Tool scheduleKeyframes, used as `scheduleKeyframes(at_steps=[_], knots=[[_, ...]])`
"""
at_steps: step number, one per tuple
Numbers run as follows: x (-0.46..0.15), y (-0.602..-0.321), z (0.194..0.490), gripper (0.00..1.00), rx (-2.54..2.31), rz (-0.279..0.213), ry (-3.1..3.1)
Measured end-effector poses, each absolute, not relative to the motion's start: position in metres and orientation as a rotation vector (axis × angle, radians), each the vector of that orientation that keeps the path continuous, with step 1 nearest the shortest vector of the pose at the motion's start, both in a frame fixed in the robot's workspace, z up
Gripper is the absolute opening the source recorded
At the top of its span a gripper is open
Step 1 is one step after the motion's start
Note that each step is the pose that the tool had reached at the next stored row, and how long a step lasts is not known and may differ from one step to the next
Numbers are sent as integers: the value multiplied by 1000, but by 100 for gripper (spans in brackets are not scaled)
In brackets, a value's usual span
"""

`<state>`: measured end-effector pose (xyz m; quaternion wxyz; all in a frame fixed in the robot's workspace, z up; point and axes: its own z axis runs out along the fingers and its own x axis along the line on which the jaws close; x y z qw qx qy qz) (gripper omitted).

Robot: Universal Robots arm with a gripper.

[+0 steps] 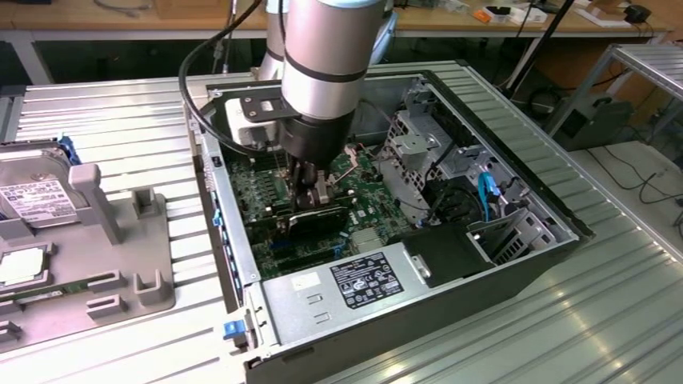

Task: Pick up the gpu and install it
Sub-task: 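Press down on the gpu until it lock into place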

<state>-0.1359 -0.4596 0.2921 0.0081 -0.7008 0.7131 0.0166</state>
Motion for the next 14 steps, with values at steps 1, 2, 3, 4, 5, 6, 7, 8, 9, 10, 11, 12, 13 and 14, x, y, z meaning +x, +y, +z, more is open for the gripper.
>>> scheduleKeyframes(at_steps=[1, 2, 3, 4, 5, 6, 7, 8, 9, 10, 11, 12, 13, 14], knots=[[-137, -460, 293, 10, -2190, 52, 2229], [-139, -460, 294, 10, -2190, 52, 2229], [-142, -460, 295, 10, -2191, 52, 2229], [-144, -460, 297, 10, -2191, 52, 2229], [-145, -460, 298, 10, -2191, 52, 2229], [-148, -460, 299, 10, -2190, 52, 2229], [-149, -460, 300, 10, -2191, 52, 2229], [-150, -460, 301, 10, -2191, 52, 2229], [-152, -460, 302, 10, -2191, 52, 2229], [-154, -460, 305, 10, -2191, 52, 2229], [-155, -460, 307, 10, -2191, 52, 2229], [-156, -460, 309, 10, -2191, 52, 2229], [-159, -460, 311, 10, -2190, 52, 2229], [-161, -460, 312, 10, -2191, 52, 2229]])
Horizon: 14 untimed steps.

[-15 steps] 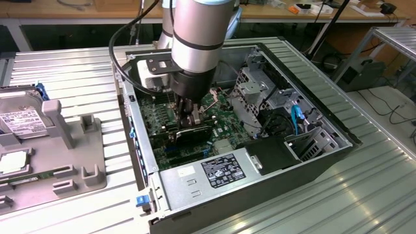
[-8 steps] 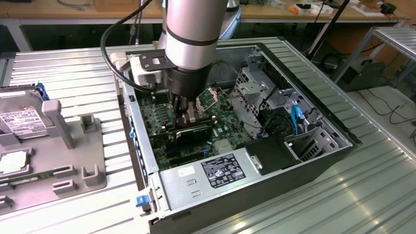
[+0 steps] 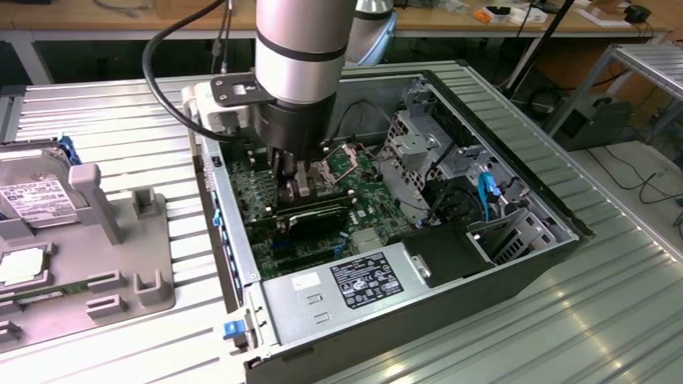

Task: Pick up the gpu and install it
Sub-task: 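Press down on the gpu until it lock into place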

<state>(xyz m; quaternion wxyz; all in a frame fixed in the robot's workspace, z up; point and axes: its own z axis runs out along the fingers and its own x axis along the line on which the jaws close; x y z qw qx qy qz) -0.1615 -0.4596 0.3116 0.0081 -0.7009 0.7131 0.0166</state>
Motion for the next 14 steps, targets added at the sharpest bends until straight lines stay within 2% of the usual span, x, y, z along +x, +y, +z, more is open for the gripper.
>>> scheduleKeyframes(at_steps=[14], knots=[[-196, -460, 315, 10, -2191, 54, 2231]])
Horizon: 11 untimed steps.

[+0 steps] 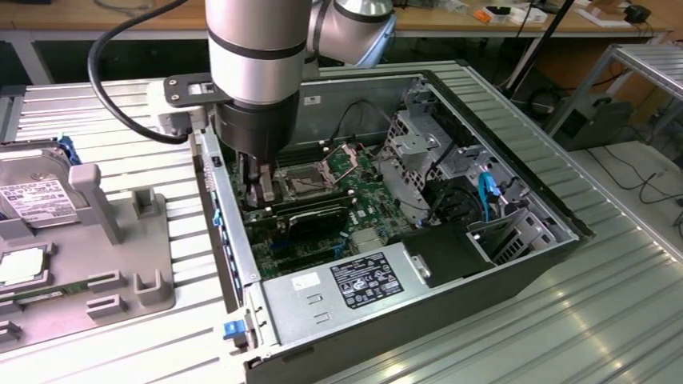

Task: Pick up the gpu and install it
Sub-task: 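Press down on the gpu until it lock into place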

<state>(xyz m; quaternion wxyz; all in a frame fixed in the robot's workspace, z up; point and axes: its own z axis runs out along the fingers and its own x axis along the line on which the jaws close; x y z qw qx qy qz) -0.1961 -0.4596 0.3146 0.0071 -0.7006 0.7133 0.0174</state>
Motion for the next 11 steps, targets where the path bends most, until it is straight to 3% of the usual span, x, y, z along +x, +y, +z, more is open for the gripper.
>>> scheduleKeyframes(at_steps=[11], knots=[[-204, -460, 315, 10, -2198, 73, 2240]])
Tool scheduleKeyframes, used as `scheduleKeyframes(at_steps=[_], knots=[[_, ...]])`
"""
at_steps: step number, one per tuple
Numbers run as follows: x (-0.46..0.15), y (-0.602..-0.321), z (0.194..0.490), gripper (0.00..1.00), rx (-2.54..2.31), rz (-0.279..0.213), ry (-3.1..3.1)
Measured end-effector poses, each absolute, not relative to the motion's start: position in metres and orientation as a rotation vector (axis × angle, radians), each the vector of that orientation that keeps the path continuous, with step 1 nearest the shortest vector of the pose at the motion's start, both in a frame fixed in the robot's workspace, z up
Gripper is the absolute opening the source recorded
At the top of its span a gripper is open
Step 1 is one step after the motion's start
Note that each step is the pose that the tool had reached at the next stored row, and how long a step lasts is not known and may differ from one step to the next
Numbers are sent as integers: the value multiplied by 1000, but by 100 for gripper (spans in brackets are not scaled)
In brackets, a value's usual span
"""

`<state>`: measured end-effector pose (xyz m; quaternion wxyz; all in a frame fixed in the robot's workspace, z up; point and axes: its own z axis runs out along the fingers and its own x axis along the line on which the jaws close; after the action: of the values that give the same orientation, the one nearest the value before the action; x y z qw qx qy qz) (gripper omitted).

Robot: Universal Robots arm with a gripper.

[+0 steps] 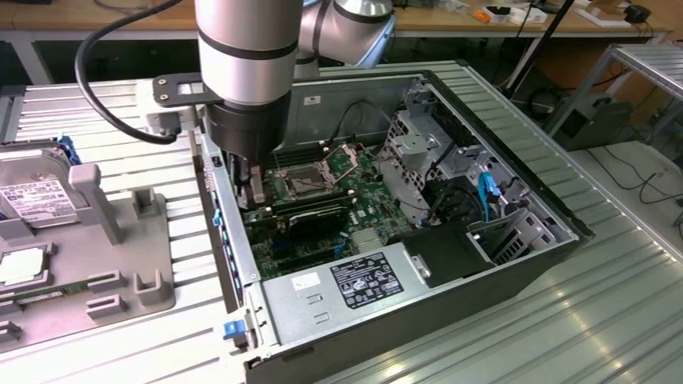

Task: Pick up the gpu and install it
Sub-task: 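Press down on the gpu until it lock into place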

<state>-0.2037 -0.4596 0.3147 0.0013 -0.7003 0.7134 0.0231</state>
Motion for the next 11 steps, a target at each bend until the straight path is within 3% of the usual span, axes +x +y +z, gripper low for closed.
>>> scheduleKeyframes(at_steps=[11], knots=[[-205, -460, 310, 10, -2198, 73, 2240]])
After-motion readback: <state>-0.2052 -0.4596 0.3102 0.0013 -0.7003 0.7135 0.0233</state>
